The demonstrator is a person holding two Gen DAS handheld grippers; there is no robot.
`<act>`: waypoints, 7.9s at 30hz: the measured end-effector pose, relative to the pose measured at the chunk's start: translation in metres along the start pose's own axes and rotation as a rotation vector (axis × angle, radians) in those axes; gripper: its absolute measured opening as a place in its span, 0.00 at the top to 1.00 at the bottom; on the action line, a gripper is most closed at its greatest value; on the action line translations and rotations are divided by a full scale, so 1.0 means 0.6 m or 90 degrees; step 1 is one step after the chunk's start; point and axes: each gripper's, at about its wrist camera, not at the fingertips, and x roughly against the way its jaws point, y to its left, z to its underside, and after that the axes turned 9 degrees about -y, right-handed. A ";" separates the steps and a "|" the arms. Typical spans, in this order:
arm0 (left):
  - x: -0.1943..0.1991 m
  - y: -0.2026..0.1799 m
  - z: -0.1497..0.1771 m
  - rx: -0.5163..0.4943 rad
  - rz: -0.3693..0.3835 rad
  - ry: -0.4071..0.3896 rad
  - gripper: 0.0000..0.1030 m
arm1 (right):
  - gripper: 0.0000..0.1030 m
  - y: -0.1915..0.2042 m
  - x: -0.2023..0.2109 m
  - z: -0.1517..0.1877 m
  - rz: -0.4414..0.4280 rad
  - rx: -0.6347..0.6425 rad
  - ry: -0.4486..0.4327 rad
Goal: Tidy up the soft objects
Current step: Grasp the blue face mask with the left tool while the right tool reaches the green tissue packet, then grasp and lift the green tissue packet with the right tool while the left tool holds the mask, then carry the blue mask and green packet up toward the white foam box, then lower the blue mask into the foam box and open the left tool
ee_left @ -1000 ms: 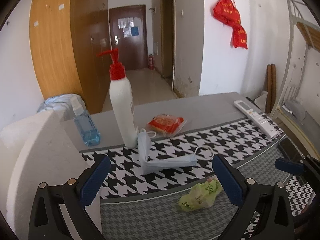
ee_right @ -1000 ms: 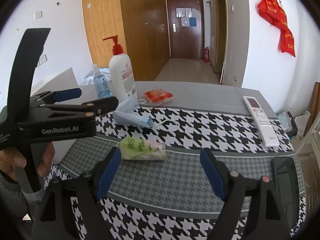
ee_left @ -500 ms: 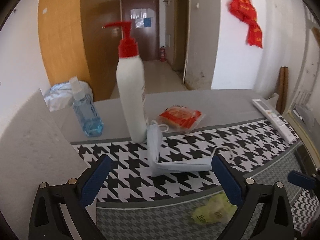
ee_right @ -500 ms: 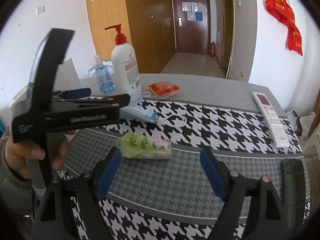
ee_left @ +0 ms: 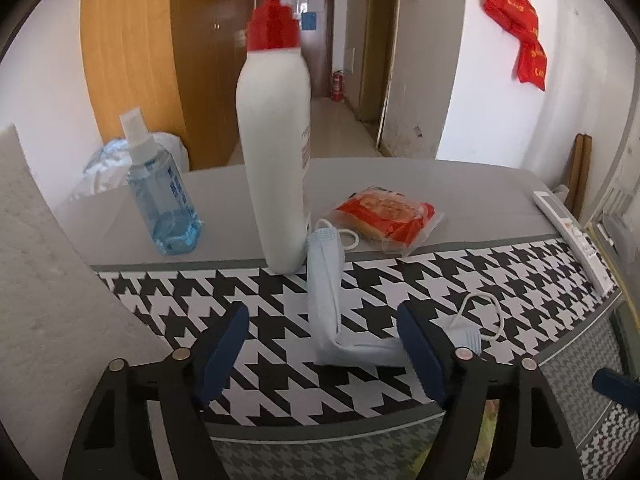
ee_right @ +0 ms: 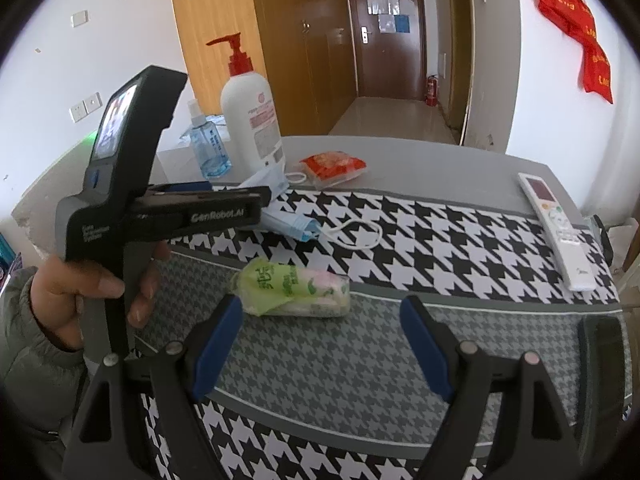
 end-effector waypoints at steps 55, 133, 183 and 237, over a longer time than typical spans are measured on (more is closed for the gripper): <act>0.037 0.008 0.016 -0.008 0.026 -0.006 0.89 | 0.30 0.058 -0.075 -0.002 0.004 0.064 0.071; 0.340 0.003 0.095 -0.136 0.130 -0.176 0.90 | 0.30 0.117 0.239 0.021 0.055 -0.030 -0.170; 0.461 0.164 0.044 -0.061 0.054 -0.327 0.91 | 0.30 0.222 0.227 -0.061 0.007 0.022 -0.254; 0.319 0.281 0.005 0.000 -0.051 -0.179 0.84 | 0.30 0.337 0.105 -0.123 -0.069 0.086 -0.198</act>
